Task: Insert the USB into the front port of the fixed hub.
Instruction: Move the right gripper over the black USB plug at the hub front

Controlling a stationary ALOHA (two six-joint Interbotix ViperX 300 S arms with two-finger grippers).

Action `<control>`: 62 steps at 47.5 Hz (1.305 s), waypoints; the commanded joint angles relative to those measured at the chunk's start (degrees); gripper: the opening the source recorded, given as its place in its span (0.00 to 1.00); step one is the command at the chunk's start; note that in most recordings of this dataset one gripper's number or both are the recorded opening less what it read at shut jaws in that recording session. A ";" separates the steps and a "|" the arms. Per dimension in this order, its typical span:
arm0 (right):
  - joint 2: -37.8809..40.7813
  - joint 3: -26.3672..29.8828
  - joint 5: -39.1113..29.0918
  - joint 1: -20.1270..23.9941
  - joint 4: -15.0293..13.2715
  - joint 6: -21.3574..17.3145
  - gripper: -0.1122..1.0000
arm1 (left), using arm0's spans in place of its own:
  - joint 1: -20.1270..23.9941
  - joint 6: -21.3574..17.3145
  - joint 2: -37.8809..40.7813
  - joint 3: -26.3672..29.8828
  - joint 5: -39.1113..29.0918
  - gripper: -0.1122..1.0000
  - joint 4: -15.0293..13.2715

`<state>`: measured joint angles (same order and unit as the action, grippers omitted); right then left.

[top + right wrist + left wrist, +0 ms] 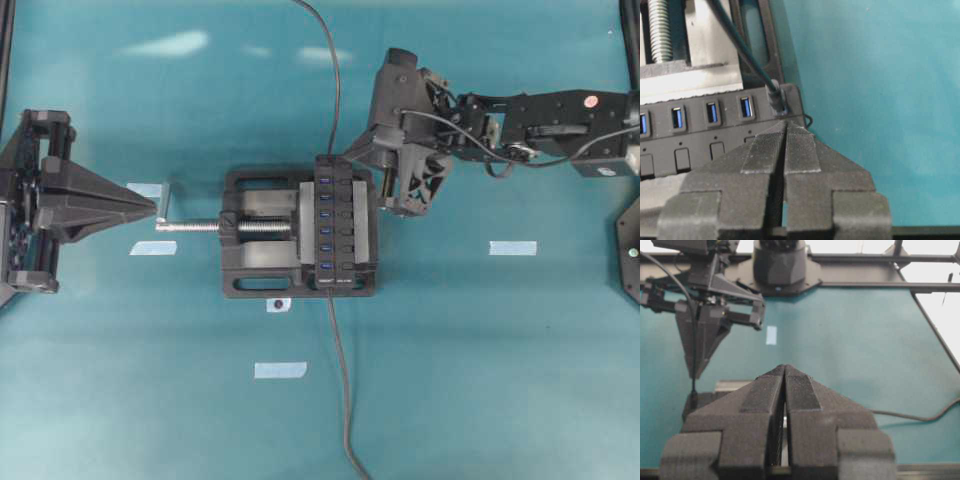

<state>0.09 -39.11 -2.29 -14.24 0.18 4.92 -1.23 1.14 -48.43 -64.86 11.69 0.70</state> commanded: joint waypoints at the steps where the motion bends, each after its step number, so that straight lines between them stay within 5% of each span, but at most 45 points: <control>1: -0.70 1.41 0.18 -0.09 0.00 0.70 0.08 | 0.00 0.09 0.09 0.62 0.26 0.10 0.09; 33: -0.09 1.58 -1.85 -0.09 0.44 -0.88 0.14 | -1.32 0.26 0.09 0.70 0.26 0.10 0.09; 41: -0.09 2.20 -2.02 -0.09 0.09 -0.35 0.31 | -1.32 0.26 0.09 0.70 0.26 0.10 0.09; 51: 0.44 3.08 -1.58 0.26 -0.09 1.32 0.75 | -1.41 1.41 0.09 0.44 0.26 0.10 0.09; 62: 1.76 4.13 -1.58 0.35 -0.09 1.49 0.78 | -1.49 2.64 0.09 0.09 0.26 0.10 0.09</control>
<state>2.11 -36.56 -4.31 -14.06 0.18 5.63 -2.55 3.69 -48.52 -65.39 11.60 0.70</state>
